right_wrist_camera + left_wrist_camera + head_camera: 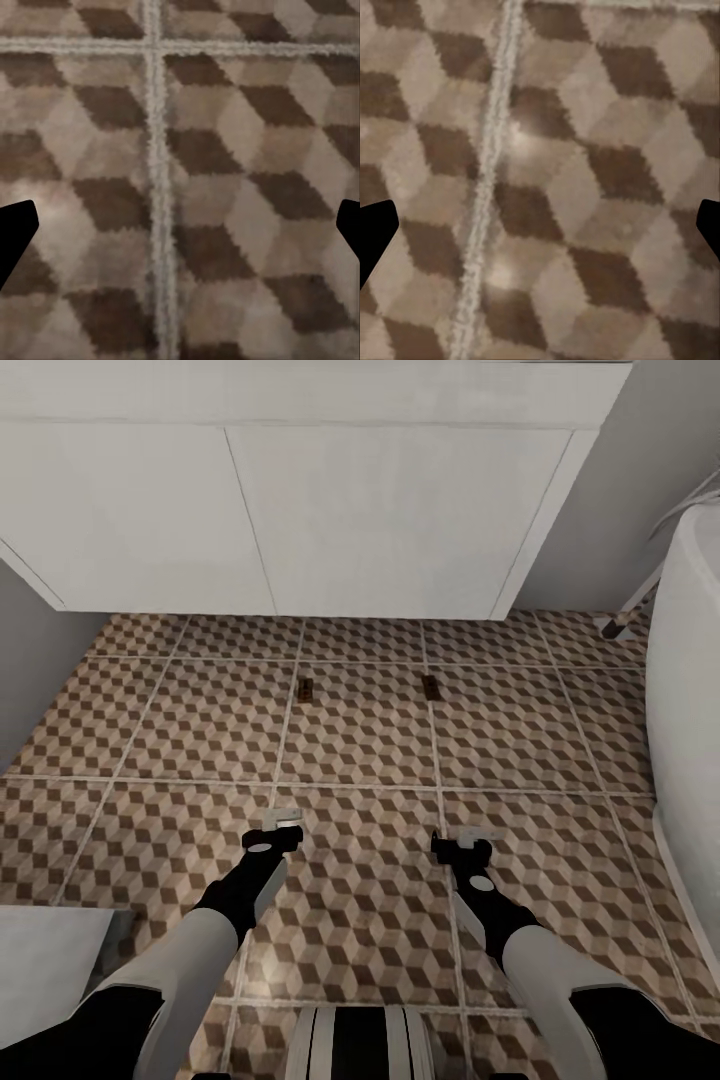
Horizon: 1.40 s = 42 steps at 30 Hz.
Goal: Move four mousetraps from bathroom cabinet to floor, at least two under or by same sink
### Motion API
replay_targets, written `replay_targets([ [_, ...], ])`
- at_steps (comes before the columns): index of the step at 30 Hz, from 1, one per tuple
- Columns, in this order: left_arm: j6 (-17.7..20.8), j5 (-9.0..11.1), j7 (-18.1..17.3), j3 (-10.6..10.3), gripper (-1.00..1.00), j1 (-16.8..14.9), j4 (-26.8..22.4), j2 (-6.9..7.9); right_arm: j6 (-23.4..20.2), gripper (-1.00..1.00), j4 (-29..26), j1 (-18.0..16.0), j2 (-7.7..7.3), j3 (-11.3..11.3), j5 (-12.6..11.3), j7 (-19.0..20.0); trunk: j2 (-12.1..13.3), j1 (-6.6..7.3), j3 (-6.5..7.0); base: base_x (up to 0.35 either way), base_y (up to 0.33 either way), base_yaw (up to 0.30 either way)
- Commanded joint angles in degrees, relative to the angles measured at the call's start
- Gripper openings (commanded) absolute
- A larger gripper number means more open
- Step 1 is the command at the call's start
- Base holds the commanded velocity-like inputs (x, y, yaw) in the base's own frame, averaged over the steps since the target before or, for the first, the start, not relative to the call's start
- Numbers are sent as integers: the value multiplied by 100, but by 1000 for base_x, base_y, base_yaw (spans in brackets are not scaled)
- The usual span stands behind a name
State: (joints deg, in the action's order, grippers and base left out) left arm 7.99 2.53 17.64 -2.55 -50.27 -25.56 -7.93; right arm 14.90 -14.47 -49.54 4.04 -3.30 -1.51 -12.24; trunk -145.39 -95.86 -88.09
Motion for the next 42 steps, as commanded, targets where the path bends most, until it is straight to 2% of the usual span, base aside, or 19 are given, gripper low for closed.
replay_targets([
  [1,33,25,35,-27,100,0,-11,2,14,100,5,-3,-2,-34,-16,-36,-1,1,-3,0,0,0],
  [13,29,28,37,-26,100,0,1,0,13,100,20,-3,-47,-31,-20,-41,-1,1,-3,0,0,0],
  [31,28,17,38,-27,100,0,173,-20,-21,100,54,4,-71,-38,-17,-41,23,47,396,0,0,0],
  [42,28,21,43,-26,100,2,207,-12,-9,100,409,5,-88,-51,16,-42,38,76,639,0,0,0],
])
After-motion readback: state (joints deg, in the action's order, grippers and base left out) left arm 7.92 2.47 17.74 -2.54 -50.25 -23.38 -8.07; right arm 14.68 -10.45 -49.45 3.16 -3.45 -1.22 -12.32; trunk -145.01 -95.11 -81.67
